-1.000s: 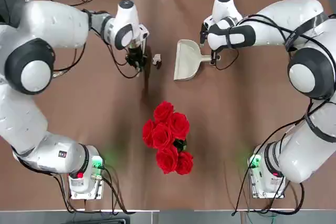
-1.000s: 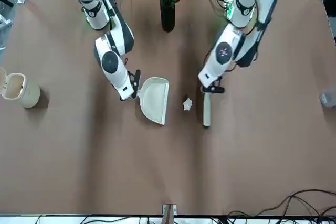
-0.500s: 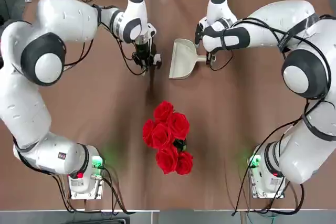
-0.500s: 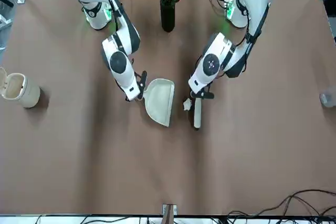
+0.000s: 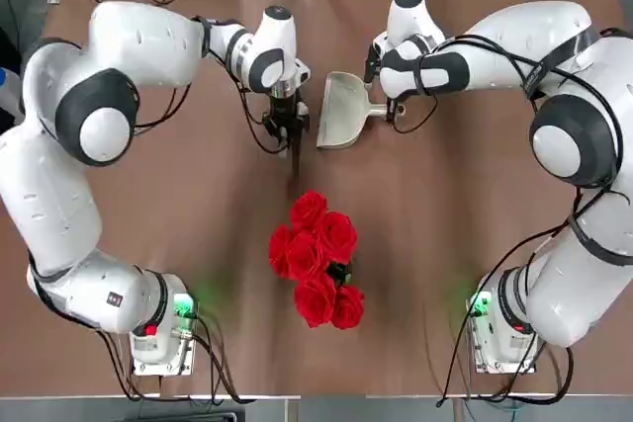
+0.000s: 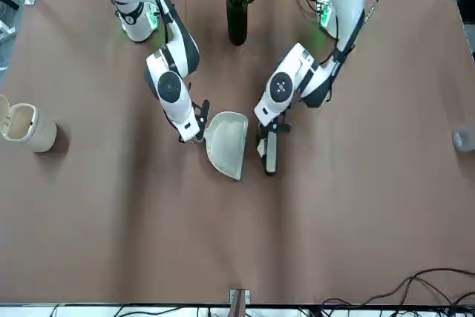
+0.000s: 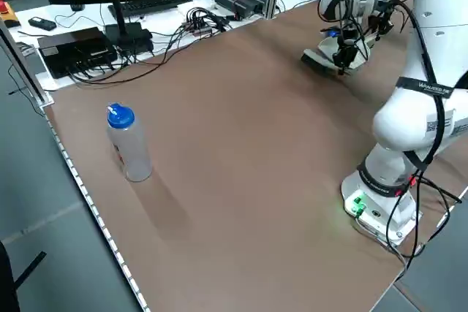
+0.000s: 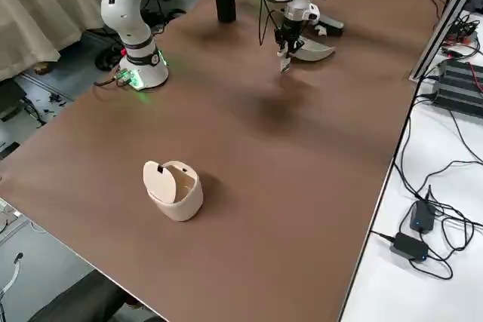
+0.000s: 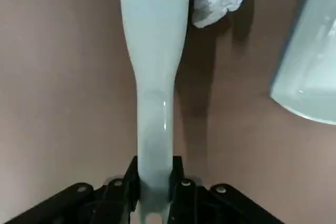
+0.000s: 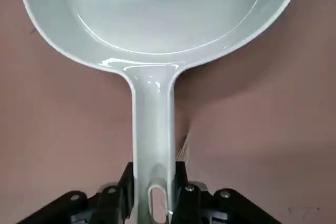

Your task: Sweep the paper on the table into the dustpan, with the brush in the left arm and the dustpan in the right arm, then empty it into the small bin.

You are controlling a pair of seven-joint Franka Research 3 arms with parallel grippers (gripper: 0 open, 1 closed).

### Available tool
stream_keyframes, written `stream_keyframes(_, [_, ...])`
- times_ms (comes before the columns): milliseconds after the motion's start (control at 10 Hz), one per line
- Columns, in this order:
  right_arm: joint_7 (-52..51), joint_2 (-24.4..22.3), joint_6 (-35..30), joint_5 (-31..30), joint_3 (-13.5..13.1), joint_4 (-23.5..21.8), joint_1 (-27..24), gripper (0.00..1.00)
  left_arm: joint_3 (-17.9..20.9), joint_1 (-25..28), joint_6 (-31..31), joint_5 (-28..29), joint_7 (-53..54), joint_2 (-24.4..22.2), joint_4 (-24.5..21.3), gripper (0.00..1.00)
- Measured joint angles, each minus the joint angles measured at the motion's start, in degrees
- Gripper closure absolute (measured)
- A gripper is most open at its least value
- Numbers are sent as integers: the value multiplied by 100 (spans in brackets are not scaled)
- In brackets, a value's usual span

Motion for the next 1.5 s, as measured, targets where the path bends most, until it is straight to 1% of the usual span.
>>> stream_keyframes(400, [7,2,-1,0,0,3,3,67,-1,-642,0,0,-718,504,639,74])
stream_keyframes(800, [10,3,-4,0,-1,5,4,67,-1,-890,0,0,-1066,813,1301,74])
stream_keyframes(1200, [30,3,-275,0,-49,67,-21,67,-2,-941,-67,0,-1096,822,1547,74])
stream_keyframes(1300, [27,3,-343,0,-66,85,-62,67,5,-908,-257,0,-1046,792,1580,74])
stream_keyframes(1400, [24,0,-413,0,-86,109,-107,67,11,-810,-582,0,-959,718,1635,74])
stream_keyframes(1500, [23,-17,-489,0,-94,130,-197,67,12,-621,-921,0,-821,559,1671,74])
